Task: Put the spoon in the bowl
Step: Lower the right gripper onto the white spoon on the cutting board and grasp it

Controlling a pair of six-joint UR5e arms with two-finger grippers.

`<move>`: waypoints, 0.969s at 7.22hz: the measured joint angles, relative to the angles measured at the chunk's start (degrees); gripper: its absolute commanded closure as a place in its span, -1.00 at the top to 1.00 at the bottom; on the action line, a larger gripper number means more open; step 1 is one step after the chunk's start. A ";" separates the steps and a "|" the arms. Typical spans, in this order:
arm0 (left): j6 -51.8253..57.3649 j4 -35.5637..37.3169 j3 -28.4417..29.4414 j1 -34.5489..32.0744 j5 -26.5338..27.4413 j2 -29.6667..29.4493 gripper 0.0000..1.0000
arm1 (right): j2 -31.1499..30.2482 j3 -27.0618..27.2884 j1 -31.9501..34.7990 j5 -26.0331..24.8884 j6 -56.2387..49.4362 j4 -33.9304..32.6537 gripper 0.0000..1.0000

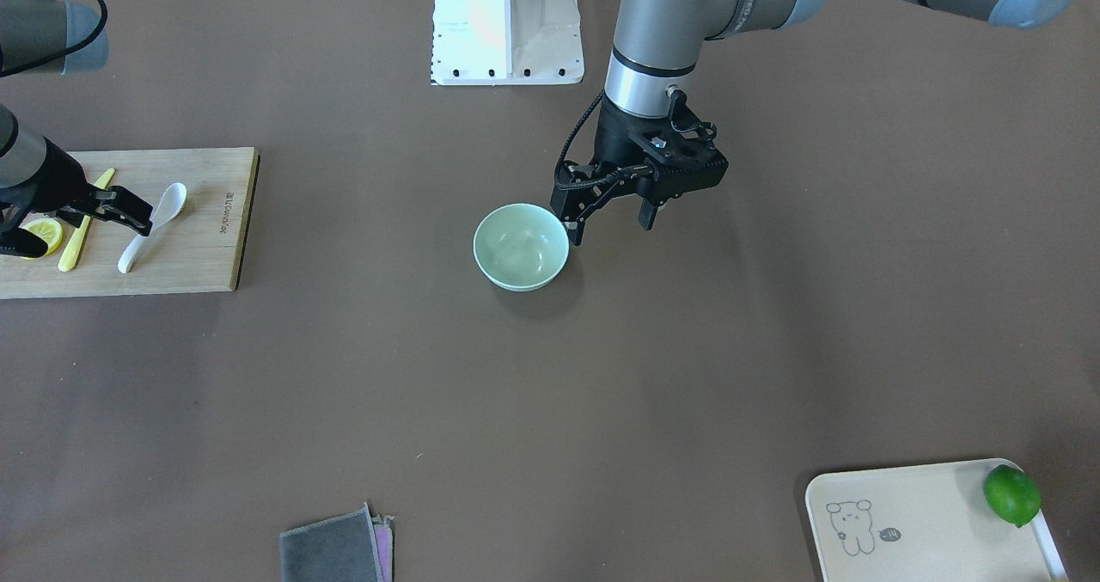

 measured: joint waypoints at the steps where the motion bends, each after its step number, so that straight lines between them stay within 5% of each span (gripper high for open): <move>1: 0.17 0.01 0.13 -0.12 0.01 0.10 0.96 | 0.19 -1.48 -1.59 -0.90 0.63 1.88 1.00; 4: 0.31 -0.04 0.34 -0.17 0.03 0.16 0.96 | 0.27 -8.18 -2.81 -1.49 1.14 11.40 0.95; 5: 0.35 -0.04 0.36 -0.17 0.03 0.16 0.96 | 0.16 -8.70 -2.81 -1.42 1.54 12.57 0.44; 7: 0.36 -0.08 0.36 -0.17 0.03 0.20 0.96 | -0.30 -8.29 -2.69 -1.24 2.91 13.16 -0.89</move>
